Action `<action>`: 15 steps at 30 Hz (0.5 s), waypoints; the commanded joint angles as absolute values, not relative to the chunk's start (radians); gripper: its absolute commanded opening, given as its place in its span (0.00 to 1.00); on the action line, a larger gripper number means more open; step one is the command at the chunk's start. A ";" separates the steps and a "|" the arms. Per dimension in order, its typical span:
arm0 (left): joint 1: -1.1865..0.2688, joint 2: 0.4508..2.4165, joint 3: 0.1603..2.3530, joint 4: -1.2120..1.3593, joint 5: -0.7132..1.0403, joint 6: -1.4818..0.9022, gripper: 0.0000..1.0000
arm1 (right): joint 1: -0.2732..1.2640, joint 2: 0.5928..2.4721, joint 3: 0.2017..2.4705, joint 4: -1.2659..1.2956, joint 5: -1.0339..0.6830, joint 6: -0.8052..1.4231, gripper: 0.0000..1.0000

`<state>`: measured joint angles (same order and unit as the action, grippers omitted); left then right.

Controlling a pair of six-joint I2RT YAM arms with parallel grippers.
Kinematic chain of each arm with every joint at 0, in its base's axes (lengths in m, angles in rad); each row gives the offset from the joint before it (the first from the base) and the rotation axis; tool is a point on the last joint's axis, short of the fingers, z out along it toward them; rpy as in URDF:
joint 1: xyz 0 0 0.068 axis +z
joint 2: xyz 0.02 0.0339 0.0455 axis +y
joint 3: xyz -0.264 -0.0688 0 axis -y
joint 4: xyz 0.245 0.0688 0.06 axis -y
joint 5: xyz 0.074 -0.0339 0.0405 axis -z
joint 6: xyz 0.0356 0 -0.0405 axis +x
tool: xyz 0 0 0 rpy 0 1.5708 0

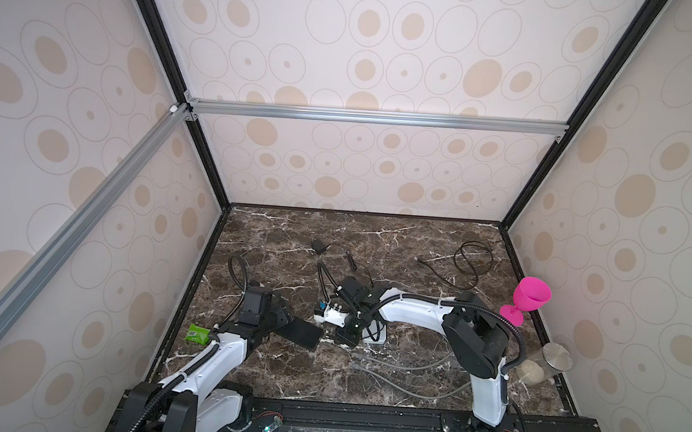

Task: Insert the plug into the switch port

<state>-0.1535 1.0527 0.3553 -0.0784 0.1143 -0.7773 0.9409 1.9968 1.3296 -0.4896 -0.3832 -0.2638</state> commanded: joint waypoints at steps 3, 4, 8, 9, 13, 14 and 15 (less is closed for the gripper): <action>-0.138 1.051 0.335 -0.023 0.156 -0.769 0.81 | 0.988 1.990 1.365 -0.459 -0.272 -0.049 0.00; -0.137 1.051 0.329 -0.021 0.157 -0.770 0.82 | 0.988 2.004 1.392 -0.491 -0.262 -0.017 0.00; -0.137 1.054 0.306 -0.010 0.169 -0.769 0.90 | 1.008 2.034 1.468 -0.623 -0.201 0.028 0.00; -0.137 1.055 0.300 -0.009 0.172 -0.767 0.92 | 1.011 2.029 1.468 -0.637 -0.196 0.035 0.00; -0.134 1.053 0.280 0.006 0.184 -0.775 0.97 | 1.025 2.002 1.460 -0.692 -0.134 0.119 0.00; -0.133 1.049 0.281 0.005 0.184 -0.776 0.97 | 1.028 1.993 1.449 -0.688 -0.131 0.152 0.00; -0.133 1.043 0.281 0.007 0.185 -0.777 0.97 | 1.030 1.981 1.434 -0.677 -0.133 0.180 0.00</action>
<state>-0.1444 1.0489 0.2958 0.0177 0.1768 -0.7750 1.0138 2.0159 1.4578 -0.6151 -0.1780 0.0689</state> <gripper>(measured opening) 0.969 0.058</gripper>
